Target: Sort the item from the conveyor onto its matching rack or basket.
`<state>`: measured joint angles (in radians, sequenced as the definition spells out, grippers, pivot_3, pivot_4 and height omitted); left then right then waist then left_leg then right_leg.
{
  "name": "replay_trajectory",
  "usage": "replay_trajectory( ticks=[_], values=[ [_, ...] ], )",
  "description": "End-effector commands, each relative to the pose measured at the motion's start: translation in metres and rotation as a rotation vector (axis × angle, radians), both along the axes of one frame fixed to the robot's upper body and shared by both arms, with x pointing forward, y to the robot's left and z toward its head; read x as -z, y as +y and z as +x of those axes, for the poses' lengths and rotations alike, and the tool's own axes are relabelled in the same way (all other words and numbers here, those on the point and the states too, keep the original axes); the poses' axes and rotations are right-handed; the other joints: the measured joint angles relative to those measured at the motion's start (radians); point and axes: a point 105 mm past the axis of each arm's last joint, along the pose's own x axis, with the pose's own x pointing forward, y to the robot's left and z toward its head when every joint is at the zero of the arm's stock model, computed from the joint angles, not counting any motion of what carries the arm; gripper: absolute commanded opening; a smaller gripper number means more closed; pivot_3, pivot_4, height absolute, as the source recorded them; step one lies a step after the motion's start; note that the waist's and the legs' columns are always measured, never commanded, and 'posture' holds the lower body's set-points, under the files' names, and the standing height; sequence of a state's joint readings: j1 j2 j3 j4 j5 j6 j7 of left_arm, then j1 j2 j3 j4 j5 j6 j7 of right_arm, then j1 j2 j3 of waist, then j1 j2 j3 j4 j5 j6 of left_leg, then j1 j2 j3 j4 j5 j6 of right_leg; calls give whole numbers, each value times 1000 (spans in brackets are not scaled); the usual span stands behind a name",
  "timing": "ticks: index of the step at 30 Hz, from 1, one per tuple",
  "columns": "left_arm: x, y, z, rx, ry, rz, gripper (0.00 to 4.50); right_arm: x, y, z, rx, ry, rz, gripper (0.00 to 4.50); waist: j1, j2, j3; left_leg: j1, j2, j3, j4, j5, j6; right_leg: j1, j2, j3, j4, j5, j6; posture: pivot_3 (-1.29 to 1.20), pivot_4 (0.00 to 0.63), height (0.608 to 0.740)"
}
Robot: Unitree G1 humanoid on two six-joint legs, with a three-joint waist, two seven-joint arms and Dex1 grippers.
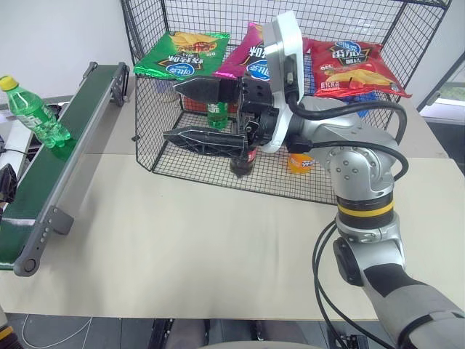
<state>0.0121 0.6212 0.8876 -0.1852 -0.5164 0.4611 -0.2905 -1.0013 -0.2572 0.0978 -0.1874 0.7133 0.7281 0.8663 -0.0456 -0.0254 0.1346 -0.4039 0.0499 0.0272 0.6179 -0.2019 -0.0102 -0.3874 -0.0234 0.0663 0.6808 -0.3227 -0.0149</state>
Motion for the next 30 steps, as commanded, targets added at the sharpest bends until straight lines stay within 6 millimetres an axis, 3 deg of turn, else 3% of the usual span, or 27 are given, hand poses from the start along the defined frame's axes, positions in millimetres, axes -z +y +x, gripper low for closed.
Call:
replay_trajectory(
  ticks=[1, 28, 30],
  values=[
    [-16, 4, -1, 1, -33, 45, 4451, -15, -2, -12, -24, -62, 33, 4500, 0, 0, 0, 0, 0, 0, 0, 0, 0, 0, 0, 0, 0, 0, 0, 0, 150, 740],
    [-3, 18, 1, -32, -52, -33, 4451, -13, -10, -14, -15, -69, 24, 4500, 0, 0, 0, 0, 0, 0, -1, 0, 0, 0, -3, 0, 0, 0, 0, 0, 150, 740],
    [-3, 19, -4, -39, -69, -46, 3920, -13, -10, -13, -15, -69, 24, 4500, 0, 0, 0, 0, 0, 0, -1, 0, 0, 0, -3, 0, 0, 0, 0, 0, 150, 740]
  ],
)
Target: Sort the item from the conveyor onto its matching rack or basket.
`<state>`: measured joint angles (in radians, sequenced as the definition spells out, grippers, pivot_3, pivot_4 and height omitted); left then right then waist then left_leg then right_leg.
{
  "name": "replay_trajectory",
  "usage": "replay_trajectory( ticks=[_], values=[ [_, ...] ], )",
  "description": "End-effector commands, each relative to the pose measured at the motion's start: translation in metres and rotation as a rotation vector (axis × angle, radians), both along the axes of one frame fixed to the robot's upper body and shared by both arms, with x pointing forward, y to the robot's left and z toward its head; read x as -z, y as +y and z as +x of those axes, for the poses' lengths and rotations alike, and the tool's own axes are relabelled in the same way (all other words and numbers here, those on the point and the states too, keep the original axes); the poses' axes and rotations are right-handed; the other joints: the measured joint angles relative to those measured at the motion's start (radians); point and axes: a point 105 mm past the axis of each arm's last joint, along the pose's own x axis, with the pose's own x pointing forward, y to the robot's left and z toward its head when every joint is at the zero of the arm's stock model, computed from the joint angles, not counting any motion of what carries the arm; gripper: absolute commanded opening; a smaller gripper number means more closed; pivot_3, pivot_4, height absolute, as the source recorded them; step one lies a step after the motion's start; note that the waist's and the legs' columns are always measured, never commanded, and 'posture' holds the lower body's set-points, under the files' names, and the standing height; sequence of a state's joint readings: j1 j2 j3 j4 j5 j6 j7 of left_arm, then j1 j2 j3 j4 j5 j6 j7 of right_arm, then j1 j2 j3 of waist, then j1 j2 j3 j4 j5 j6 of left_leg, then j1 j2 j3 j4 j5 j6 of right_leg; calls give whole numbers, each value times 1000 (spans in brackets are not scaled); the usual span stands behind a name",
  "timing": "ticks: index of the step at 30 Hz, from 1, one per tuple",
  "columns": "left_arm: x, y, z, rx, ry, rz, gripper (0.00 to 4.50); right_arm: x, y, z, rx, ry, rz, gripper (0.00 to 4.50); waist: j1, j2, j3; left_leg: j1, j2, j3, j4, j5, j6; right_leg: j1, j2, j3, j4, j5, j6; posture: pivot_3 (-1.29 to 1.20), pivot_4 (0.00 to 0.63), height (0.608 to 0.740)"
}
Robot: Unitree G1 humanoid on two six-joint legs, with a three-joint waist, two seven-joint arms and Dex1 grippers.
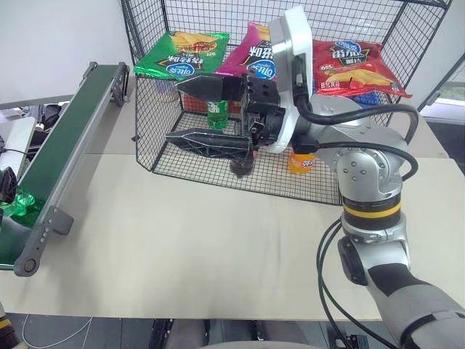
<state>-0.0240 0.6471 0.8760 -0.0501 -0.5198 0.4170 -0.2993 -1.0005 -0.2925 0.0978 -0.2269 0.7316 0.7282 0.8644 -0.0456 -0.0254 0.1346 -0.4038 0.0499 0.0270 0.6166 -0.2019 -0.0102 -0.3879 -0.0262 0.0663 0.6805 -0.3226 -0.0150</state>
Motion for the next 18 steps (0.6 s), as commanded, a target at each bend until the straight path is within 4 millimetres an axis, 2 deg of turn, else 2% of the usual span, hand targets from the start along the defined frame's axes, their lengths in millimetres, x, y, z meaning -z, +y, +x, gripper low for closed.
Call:
replay_trajectory(
  ticks=[1, 2, 3, 8, 10, 11, 13, 14, 17, 18],
  values=[
    [-13, 3, -11, -20, -75, 6, 3606, -10, -6, -7, -16, -31, 34, 4500, 1, 0, 0, 0, 0, 0, 0, 0, 0, 0, 0, 0, 0, 0, 0, 0, 150, 740],
    [-12, 2, -12, -18, -73, 5, 3211, -10, -6, -7, -15, -30, 35, 4500, 1, 0, 0, 0, 0, 0, 0, 0, 0, 0, 0, 0, 0, 0, 0, 0, 150, 740],
    [-11, 0, -12, -13, -70, 6, 3077, -10, -6, -7, -13, -29, 36, 4500, 1, 0, 0, 0, 0, 0, 0, 0, 0, 0, -1, 0, 0, 0, 0, 0, 150, 740],
    [-16, -12, -8, 41, -55, 31, 3077, -10, -7, -3, 5, -21, 38, 4500, 3, 0, 0, 0, 0, 0, 0, 0, 0, 0, -1, 0, 0, 0, 0, 0, 150, 740],
    [-26, -33, 3, 142, -46, 53, 3077, -9, -8, 4, 47, -13, 36, 4500, 7, 0, 0, 0, 0, 0, 0, 0, 0, 0, -1, 0, 0, 0, 0, 0, 150, 740],
    [-34, -52, 10, 229, -36, 84, 3077, -7, -10, 10, 85, -20, 19, 4500, 9, -1, 0, -1, 0, -1, 0, 0, 0, 0, -1, -1, 0, 0, 0, 0, 150, 740],
    [-41, -75, 18, 339, -19, 120, 3077, -4, -11, 18, 132, -29, -7, 4500, 11, -3, 0, -1, -1, -1, 0, 0, 0, 1, -2, -1, -1, 0, 0, 0, 150, 740],
    [-44, -95, 24, 434, -2, 137, 3077, 1, -13, 24, 174, -23, -34, 4500, 10, -3, 0, -1, -1, -1, 0, 0, 0, 1, -2, -1, -1, 0, 0, 0, 150, 740],
    [-46, -133, 33, 605, 25, 148, 3077, 13, -18, 38, 260, -4, -82, 4500, 7, -3, 0, -2, -1, 0, 0, 0, 0, 0, -2, -1, -2, 0, 0, 0, 150, 740],
    [-47, -152, 38, 690, 34, 155, 3077, 29, -30, 35, 299, 5, -102, 4500, 6, -4, 0, -2, -1, 0, 0, 0, 0, 0, -2, 0, -2, 0, 0, 0, 150, 740]
  ],
)
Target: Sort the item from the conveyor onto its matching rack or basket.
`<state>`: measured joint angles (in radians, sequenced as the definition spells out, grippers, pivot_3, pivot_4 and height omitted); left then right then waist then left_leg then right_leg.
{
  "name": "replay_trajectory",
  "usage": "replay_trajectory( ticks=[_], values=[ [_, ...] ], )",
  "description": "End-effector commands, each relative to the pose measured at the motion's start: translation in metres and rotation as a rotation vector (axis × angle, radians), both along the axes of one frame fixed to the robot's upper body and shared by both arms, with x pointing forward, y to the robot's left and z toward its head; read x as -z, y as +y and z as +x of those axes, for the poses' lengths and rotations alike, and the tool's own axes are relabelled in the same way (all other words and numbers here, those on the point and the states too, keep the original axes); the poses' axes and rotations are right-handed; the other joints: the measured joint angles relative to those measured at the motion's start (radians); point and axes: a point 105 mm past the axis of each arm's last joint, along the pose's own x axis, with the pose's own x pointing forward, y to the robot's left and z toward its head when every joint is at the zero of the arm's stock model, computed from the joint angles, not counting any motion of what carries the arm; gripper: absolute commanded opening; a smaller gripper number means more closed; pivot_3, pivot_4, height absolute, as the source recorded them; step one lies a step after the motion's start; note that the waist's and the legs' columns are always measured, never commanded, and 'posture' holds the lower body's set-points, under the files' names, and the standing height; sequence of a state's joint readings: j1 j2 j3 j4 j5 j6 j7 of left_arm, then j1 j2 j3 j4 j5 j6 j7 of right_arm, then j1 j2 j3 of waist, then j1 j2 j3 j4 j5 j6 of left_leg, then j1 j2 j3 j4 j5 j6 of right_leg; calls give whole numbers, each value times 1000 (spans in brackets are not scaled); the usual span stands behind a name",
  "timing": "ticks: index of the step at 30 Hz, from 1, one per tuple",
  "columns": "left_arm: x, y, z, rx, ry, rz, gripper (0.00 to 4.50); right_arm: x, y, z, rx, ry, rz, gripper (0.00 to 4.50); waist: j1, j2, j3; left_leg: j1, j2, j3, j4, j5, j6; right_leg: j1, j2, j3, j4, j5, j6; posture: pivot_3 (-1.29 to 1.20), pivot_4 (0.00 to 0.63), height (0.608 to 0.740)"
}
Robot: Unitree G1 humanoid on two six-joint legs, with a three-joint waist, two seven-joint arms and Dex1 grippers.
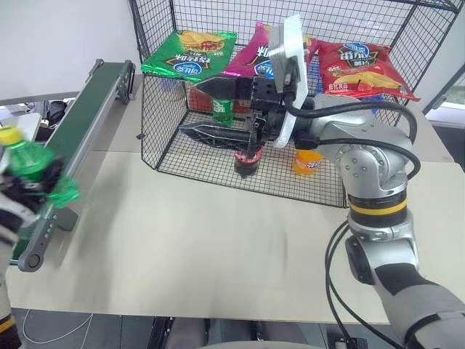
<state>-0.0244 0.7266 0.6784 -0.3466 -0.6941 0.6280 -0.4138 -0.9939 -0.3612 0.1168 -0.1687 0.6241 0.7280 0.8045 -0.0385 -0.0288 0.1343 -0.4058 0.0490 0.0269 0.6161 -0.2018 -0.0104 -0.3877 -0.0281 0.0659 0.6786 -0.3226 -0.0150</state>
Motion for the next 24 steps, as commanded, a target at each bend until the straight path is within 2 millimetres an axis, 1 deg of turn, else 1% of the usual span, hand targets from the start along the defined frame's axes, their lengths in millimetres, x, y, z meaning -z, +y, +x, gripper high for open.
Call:
replay_trajectory(
  ticks=[1, 2, 4, 6, 8, 10, 12, 14, 18, 22, 24],
  values=[
    [-23, -62, 8, 270, -42, 54, 3077, 31, -26, -2, 123, 0, -52, 4500, 5, -2, -1, 0, 0, 0, -1, 0, 0, 0, 0, 0, 0, 0, 0, 0, 150, 740],
    [-22, -81, 14, 343, -35, 60, 3077, 44, -35, -3, 182, 3, -75, 4500, 9, -2, -2, 0, 0, -2, -2, 0, 0, 1, 1, -1, -2, 0, 0, 0, 150, 740],
    [-21, -105, 23, 423, -36, 51, 3077, 57, -44, -3, 270, 14, -92, 4500, 16, 1, 1, 0, 0, -1, -3, 0, 0, 1, 2, -1, -2, 0, 0, 0, 150, 740],
    [-16, -123, 37, 462, -43, 41, 3077, 67, -48, -2, 336, 13, -109, 4500, 8, 4, 2, -2, -1, 2, -2, 1, -1, -2, 3, 1, -1, 0, 0, 0, 150, 740],
    [-10, -137, 51, 477, -48, 39, 3077, 74, -51, -2, 388, 15, -113, 4500, -6, 4, 2, 0, -2, 4, -1, 1, -1, -2, 6, 3, 0, 0, 0, 0, 150, 740],
    [-5, -146, 65, 474, -59, 35, 3077, 78, -52, -2, 431, 23, -109, 4500, -10, 4, 2, 2, -1, 4, -2, 1, -1, -1, 12, 3, 0, 0, 0, 0, 150, 740],
    [2, -154, 84, 456, -75, 18, 3077, 82, -52, -1, 475, 33, -100, 4500, -9, 4, 2, 1, 1, 3, -1, 1, -1, -1, 19, 6, -2, 0, 0, 0, 150, 740],
    [6, -163, 101, 442, -95, 7, 3077, 84, -52, -1, 509, 28, -94, 4500, -3, 4, 2, 1, 1, 2, -1, 2, -2, -1, 21, 5, 0, 0, 0, 0, 150, 740],
    [7, -178, 134, 396, -135, -12, 3077, 87, -49, 2, 572, 32, -71, 4500, 8, 4, 2, -3, -1, 1, 0, 2, -2, -2, 20, 6, 0, 0, 0, 0, 150, 740],
    [8, -193, 154, 400, -158, -25, 3077, 89, -49, 5, 626, 33, -58, 4500, 21, 4, 2, -5, -2, 1, 2, 2, -2, -2, 19, 6, -2, 0, 0, 0, 150, 740],
    [9, -197, 164, 388, -164, -28, 3077, 91, -51, 8, 652, 32, -60, 4500, 25, 4, 2, -6, -3, 1, 2, 2, -2, -2, 19, 6, -2, 0, 0, 0, 150, 740]
  ],
)
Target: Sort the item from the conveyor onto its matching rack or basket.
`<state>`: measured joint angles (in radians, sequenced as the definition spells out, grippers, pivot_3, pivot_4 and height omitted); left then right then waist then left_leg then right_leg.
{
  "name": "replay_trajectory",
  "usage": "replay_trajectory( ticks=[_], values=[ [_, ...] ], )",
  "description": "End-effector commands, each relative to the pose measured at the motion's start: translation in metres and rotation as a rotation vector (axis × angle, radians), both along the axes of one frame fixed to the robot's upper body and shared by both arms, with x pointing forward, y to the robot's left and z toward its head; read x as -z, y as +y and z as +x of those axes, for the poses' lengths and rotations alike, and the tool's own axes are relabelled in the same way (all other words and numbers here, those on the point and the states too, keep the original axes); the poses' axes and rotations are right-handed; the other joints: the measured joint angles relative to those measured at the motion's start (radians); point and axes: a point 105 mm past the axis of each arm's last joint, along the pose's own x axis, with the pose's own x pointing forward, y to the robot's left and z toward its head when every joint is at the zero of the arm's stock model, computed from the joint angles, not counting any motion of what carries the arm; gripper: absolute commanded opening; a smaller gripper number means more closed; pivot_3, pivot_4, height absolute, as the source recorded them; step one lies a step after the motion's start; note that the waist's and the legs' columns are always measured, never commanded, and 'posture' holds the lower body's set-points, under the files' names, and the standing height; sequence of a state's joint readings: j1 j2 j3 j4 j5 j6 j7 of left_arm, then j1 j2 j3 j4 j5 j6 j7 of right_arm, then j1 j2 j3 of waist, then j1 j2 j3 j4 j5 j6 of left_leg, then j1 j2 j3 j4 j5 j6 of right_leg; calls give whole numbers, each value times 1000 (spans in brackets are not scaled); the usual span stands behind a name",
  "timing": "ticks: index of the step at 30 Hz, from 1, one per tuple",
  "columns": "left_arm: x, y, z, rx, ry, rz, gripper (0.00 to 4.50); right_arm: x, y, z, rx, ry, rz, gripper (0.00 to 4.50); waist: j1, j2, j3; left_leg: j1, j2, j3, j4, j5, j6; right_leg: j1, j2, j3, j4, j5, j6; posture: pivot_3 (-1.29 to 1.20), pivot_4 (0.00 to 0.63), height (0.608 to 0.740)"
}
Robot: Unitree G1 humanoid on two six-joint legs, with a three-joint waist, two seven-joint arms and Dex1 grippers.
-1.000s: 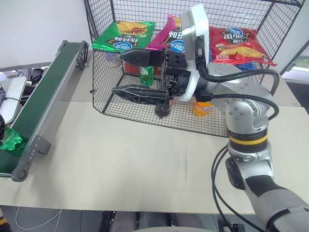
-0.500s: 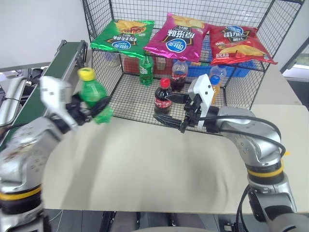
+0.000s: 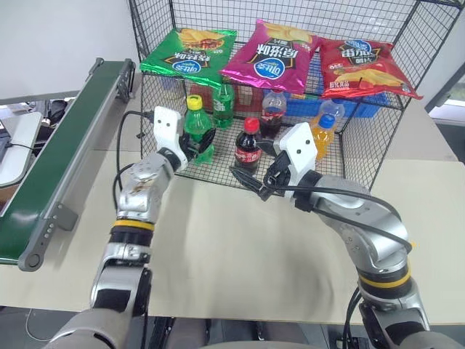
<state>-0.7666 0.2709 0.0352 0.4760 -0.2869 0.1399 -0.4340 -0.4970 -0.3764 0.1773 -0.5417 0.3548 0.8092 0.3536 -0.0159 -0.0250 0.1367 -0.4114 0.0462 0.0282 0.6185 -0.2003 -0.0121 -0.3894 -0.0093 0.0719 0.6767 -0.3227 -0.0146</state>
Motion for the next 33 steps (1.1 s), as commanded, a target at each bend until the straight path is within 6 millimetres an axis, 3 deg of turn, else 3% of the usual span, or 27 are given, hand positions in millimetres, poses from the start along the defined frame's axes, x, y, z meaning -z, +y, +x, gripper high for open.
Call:
replay_trajectory(
  ticks=[1, 8, 11, 19, 24, 29, 33],
  values=[
    [-23, -5, 12, -14, -107, -6, 3077, -10, -3, 0, 48, -58, 5, 4500, 3, 0, 0, 0, 0, 0, 0, 0, 0, 0, 0, 0, 0, 0, 0, 0, 150, 740],
    [-2, -12, 24, -29, -72, 6, 3077, -11, -6, 9, 102, -74, 11, 4500, 1, 0, 0, -1, -1, 1, 1, 0, 0, 0, 1, -1, 0, 0, 0, 0, 150, 740],
    [4, -13, 24, -30, -57, -1, 4459, -13, -6, 11, 108, -79, 17, 4500, 2, 0, 0, -2, 0, 1, 3, 0, 0, 0, 2, -2, 2, 0, 0, 0, 150, 740],
    [12, -6, 13, -11, -59, 2, 4459, -15, -4, 13, 93, -77, 25, 4500, -1, 0, 0, -3, 0, 1, 6, 0, 0, 0, 2, -2, 3, 0, 0, 0, 150, 740],
    [13, 18, -20, -24, -53, 34, 4459, -14, -2, 14, 62, -70, 22, 4500, -12, 1, -1, -2, 3, -2, 6, 0, 0, 0, 3, -1, 5, 0, 0, 0, 150, 740],
    [7, 27, -56, 6, -17, 72, 4459, -12, -3, 14, 41, -66, 11, 4500, -5, 1, -1, -1, 3, -5, 6, 0, 0, 1, 2, -1, 5, 0, 0, 0, 150, 740],
    [-5, 48, -89, 61, 26, 157, 4459, -10, -17, 12, 7, -70, -24, 4500, -9, 1, -1, 0, 3, -4, 6, 0, 0, 2, 2, 0, 4, 0, 0, 0, 150, 740]
  ],
)
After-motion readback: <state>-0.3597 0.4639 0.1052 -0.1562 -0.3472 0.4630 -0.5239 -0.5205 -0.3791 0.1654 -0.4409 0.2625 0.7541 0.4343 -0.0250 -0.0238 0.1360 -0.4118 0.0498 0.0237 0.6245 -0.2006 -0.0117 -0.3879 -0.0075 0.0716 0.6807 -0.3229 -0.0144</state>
